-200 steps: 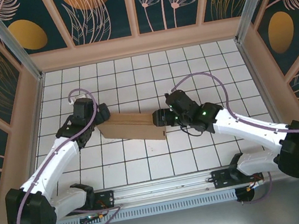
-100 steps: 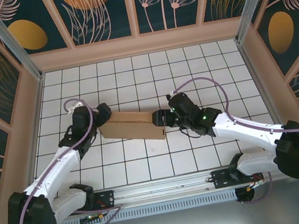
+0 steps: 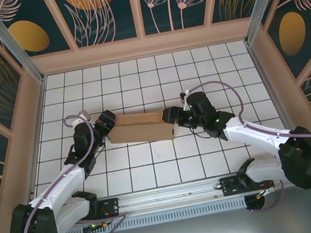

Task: Fold the paper box

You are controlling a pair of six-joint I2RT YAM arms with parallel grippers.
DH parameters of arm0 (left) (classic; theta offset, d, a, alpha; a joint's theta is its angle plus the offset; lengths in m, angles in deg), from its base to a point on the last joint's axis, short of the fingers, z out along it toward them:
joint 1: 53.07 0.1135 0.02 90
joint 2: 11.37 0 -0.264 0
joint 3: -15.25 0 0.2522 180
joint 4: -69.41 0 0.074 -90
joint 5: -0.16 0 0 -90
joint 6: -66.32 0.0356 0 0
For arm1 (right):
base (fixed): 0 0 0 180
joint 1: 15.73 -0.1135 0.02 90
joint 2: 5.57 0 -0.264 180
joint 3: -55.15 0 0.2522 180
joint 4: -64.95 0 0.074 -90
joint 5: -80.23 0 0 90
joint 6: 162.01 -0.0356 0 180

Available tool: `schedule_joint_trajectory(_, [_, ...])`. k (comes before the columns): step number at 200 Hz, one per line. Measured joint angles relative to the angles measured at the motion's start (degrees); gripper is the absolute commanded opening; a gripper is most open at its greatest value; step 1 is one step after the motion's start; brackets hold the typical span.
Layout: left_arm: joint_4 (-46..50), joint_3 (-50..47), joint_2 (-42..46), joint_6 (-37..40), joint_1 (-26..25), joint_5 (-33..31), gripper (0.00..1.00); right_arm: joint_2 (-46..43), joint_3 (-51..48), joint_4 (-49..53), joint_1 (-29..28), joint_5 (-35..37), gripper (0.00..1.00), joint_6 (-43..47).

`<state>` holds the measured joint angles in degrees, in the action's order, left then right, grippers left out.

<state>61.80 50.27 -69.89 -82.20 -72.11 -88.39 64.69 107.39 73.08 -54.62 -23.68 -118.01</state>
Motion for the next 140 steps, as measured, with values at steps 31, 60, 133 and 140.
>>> schedule_joint_trajectory(31, [-2.5,-0.9,-0.1,-3.0,0.0,0.7,0.81,0.7,0.0,-1.0,2.3,-1.9,0.67,0.2])
schedule_joint_trajectory(60, [-5.5,-0.9,-2.1,-5.7,0.0,1.4,0.80,1.9,1.1,-1.0,5.3,-4.2,0.67,1.6])
schedule_joint_trajectory(133, [-14.8,5.6,-16.5,-7.4,-4.2,-2.0,0.81,8.4,7.6,0.0,13.0,-6.8,0.66,6.7])
schedule_joint_trajectory(140, [-15.5,6.3,-17.8,-7.3,-4.3,-2.4,0.81,8.9,8.0,0.1,13.5,-6.8,0.66,7.1])
